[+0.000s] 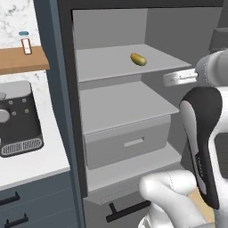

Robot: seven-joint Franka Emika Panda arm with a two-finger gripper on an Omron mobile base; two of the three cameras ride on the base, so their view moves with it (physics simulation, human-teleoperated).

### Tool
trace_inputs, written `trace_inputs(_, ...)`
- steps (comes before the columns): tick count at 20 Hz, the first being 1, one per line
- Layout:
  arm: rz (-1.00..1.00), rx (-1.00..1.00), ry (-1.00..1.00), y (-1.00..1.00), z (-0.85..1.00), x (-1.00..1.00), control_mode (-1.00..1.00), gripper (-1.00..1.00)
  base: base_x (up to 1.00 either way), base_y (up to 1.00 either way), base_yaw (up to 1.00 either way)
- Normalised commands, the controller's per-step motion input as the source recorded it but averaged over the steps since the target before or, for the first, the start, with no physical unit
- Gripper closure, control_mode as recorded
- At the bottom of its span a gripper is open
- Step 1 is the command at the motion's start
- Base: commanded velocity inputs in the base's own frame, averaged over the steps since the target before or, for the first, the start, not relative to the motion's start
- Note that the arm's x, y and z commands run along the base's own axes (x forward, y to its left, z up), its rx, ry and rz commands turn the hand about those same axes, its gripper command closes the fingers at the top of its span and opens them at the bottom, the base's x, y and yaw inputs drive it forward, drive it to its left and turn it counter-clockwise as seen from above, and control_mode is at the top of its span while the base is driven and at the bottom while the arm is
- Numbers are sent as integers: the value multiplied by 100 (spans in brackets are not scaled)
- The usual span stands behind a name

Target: Place one cucumber and one chicken drumstick in each tupperware on the nearby counter, to pack two identical lunches.

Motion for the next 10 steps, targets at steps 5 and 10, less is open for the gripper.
trace_inputs(5, -12, 6, 3, -38, 19, 71, -100, -100, 0, 0, 0)
trace_inputs(10, -5, 2, 3, -26, -60, 79, -100, -100, 0, 0, 0)
